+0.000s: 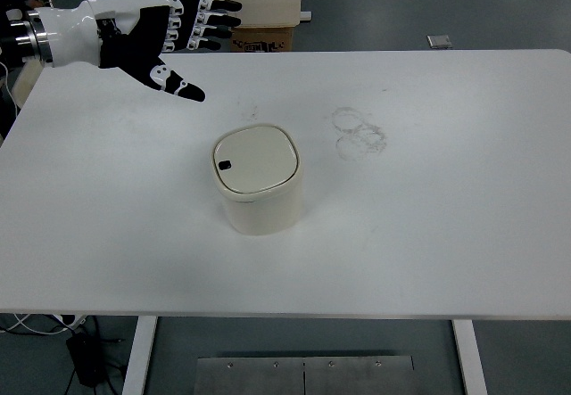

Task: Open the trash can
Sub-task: 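Swing the left hand out over the table toward the trash can lid, then press the left hand's fingertips onto the trash can lid's far edge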

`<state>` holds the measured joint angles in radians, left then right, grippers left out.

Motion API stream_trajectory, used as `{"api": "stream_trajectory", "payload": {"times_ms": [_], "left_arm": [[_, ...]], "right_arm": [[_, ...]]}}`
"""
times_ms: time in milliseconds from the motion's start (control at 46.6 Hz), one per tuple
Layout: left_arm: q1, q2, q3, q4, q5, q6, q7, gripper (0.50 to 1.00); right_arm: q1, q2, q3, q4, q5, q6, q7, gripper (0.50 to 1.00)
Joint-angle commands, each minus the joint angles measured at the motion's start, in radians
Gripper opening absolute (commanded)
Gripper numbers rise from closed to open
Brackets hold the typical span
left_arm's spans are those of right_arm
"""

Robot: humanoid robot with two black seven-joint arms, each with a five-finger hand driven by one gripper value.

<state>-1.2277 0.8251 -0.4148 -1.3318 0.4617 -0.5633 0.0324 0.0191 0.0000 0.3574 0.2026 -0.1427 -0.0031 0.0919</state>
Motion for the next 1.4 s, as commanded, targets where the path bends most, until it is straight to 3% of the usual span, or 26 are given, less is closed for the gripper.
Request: {"api": "stream_trajectory", "payload": {"times_ms": [0,344,623,966,1374], "left_arm": [[-0.012,0.002,0.005,-0.013,0.038,-0.021,0.010,1.000],[-0.012,0.002,0.030,-0.101,0.242,-0.048,0.027,1.000],[-0.001,-0.011,0.073,-0.102,0.374,-0.048,0.041,1.000],[0.046,-0.004,0.119,-0.196,0.396,-0.048,0.041,1.000],[0.048,0.003,0.122,-0.194,0.456,-0.048,0.041,1.000]], "right_arm": [[-0.001,0.000,0.000,0.000,0.000,0.000,0.000,0.993],[-0.001,0.000,0.000,0.000,0.000,0.000,0.000,0.993],[0.001,0.000,0.000,0.000,-0.001,0.000,0.000,0.993],[0.001,0.000,0.000,0.000,0.000,0.000,0.000,0.993],[0.001,0.000,0.000,0.000,0.000,0.000,0.000,0.993]]}}
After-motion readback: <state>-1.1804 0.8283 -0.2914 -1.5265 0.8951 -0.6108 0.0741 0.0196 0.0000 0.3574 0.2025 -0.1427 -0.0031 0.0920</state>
